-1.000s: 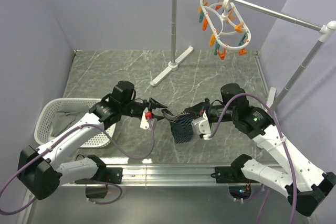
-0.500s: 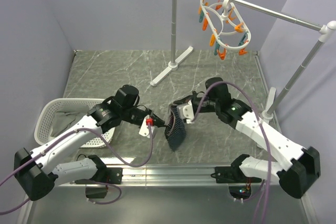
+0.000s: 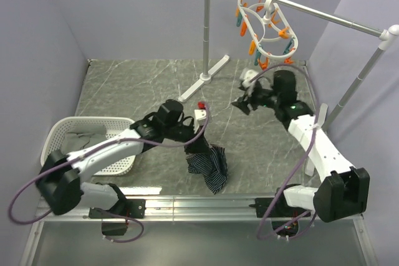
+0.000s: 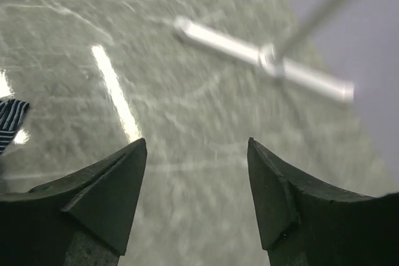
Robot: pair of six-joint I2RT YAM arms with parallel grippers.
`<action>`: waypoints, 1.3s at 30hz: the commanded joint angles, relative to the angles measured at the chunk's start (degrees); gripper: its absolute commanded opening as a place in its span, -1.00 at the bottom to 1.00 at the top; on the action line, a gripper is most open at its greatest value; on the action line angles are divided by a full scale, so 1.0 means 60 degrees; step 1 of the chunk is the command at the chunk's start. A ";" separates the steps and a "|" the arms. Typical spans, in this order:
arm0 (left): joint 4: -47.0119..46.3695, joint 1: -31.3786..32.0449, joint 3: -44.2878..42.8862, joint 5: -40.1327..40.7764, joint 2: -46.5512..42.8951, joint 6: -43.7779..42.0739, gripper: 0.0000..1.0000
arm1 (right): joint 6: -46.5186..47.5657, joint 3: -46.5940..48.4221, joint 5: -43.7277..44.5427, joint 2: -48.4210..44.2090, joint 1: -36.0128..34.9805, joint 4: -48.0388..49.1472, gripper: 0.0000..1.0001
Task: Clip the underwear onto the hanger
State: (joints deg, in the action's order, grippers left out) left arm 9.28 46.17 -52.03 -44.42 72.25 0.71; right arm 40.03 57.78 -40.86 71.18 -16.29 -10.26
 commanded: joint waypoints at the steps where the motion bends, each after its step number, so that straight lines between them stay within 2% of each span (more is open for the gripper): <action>1: -0.0814 -0.0253 -0.0760 0.0739 0.1283 0.2605 -0.99 | -0.1997 0.0872 -0.1096 -0.0393 0.1249 -0.2591 0.43; 3: -0.0581 -0.0807 -0.1082 0.0477 0.1799 0.2650 -0.99 | -0.2437 0.1136 -0.1363 -0.0291 0.1397 -0.4110 0.42; 6: -0.0185 -0.1586 -0.1157 -0.0169 0.2445 0.2330 -0.99 | -0.3635 0.0962 -0.2080 0.0000 0.1412 -0.4618 0.43; 10: 0.0577 -0.1734 -0.1187 -0.0388 0.2812 0.0662 -0.99 | -0.5745 0.0595 -0.2346 0.1040 0.1368 -0.3917 0.48; 14: 0.0562 -0.1690 -0.0952 -0.0404 0.2856 0.0176 -0.99 | -0.8087 0.0040 -0.1717 0.1891 0.1179 -0.2789 0.43; 17: 0.0796 -0.1690 -0.0851 -0.0359 0.2856 -0.0320 -0.99 | -0.8778 0.0169 -0.0706 0.2710 0.0798 -0.2786 0.35; 23: 0.0929 -0.1690 -0.0381 -0.0111 0.2300 -0.0733 -0.99 | -0.9351 0.0448 -0.0499 0.4102 0.0051 -0.2538 0.35; 32: 0.1017 -0.1704 -0.0396 -0.0052 0.2167 -0.0690 -0.99 | -0.9338 0.0390 0.0467 0.4880 -0.0624 -0.2275 0.34; 35: 0.1162 -0.1690 -0.0483 -0.0008 0.2124 -0.0734 -0.99 | -0.9542 0.0404 0.0045 0.5099 -0.0653 -0.1894 0.02; 36: 0.1222 -0.1704 -0.0527 0.0035 0.2138 -0.0734 -0.99 | -0.9572 0.0419 -0.0088 0.5100 -0.0653 -0.1806 -0.24; 38: 0.1601 -0.1821 -0.0716 0.0123 0.2095 -0.0850 -0.99 | -0.9500 0.0521 -0.0424 0.4955 -0.0581 -0.1805 -0.55; 39: 0.1835 -0.1865 -0.0805 0.0167 0.2065 -0.0923 -0.99 | -0.9426 0.0522 -0.0412 0.4794 -0.0479 -0.1878 -0.91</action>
State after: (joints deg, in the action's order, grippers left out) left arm 17.17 35.64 -54.41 -44.01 87.02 -2.83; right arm -16.08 58.61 -40.77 101.67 -19.81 -23.59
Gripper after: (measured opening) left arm 0.050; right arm 0.146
